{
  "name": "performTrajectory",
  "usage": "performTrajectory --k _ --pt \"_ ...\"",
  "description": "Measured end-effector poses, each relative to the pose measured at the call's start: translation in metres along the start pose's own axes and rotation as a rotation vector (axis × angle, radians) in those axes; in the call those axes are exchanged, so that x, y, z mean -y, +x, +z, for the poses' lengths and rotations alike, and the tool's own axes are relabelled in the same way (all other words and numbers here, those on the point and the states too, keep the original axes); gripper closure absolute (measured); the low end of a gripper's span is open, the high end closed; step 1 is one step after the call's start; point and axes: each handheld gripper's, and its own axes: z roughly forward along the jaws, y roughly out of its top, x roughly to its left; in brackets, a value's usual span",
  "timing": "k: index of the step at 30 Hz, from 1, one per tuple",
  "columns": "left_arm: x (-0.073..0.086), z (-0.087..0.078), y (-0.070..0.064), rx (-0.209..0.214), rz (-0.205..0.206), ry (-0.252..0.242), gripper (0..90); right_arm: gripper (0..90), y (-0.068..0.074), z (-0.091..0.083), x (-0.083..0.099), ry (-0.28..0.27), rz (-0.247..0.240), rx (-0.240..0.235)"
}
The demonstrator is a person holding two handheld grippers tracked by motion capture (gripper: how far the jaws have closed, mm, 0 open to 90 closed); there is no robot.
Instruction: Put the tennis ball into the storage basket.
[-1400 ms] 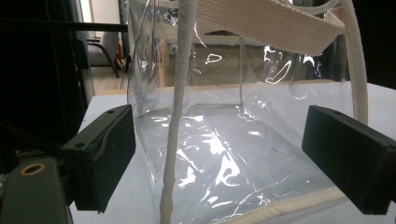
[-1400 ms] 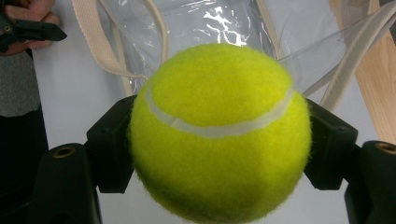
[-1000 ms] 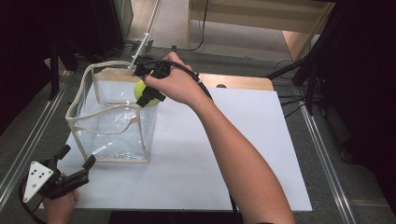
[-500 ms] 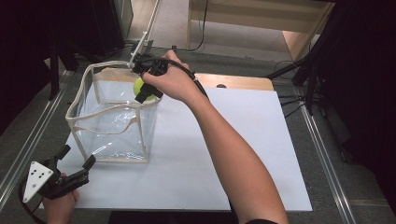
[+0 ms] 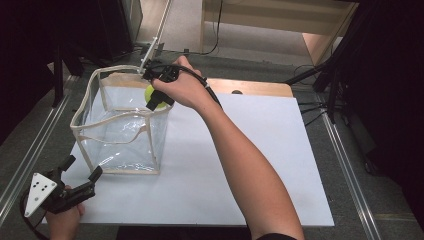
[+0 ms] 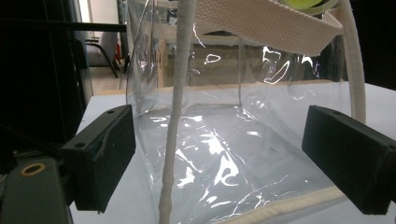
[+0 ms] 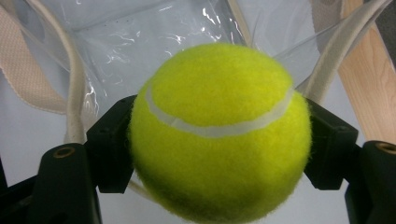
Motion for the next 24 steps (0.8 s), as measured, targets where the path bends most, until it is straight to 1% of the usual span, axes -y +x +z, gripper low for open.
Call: performTrajectory --k 2,4,6,7,8,9,10,12,13,15,19,24 --pt "0.0 0.0 0.0 -0.001 -0.001 0.001 10.0 23.3 0.001 0.001 0.0 0.002 0.004 0.011" --pt "0.0 0.0 0.0 0.0 0.002 0.001 10.0 23.1 0.001 0.002 0.0 0.007 0.009 0.008" --pt "0.0 0.0 0.0 0.0 0.002 0.001 10.0 21.9 0.001 0.002 0.001 0.008 0.004 0.02" --pt "0.0 0.0 0.0 0.0 0.001 0.001 9.9 19.1 0.001 0.001 0.002 0.003 0.013 0.022" --pt "0.0 0.0 0.0 0.0 0.002 0.0 9.9 19.1 0.001 0.001 0.002 0.003 0.013 0.022" --pt "0.0 0.0 0.0 0.0 0.001 0.0 10.0 18.0 0.001 -0.001 0.002 -0.012 0.014 0.022" --pt "0.0 0.0 0.0 0.0 0.002 0.001 9.9 17.8 0.001 -0.003 0.003 -0.02 0.016 0.031" --pt "0.0 0.0 0.0 0.001 -0.001 -0.002 10.0 17.6 0.001 -0.005 0.003 -0.023 0.022 0.028" --pt "0.0 0.0 0.0 0.0 0.002 0.001 10.0 17.5 0.001 -0.006 0.004 -0.028 0.015 0.026" --pt "0.0 0.0 0.0 -0.001 0.003 0.002 10.0 16.8 0.002 -0.009 0.005 -0.031 0.015 0.035" --pt "0.0 0.0 -0.001 -0.001 0.004 0.002 10.0 16.1 0.005 -0.014 0.009 -0.046 0.011 0.037" --pt "0.0 0.0 -0.001 -0.003 0.003 0.002 10.0 15.2 0.008 -0.015 0.016 -0.05 0.019 0.038"
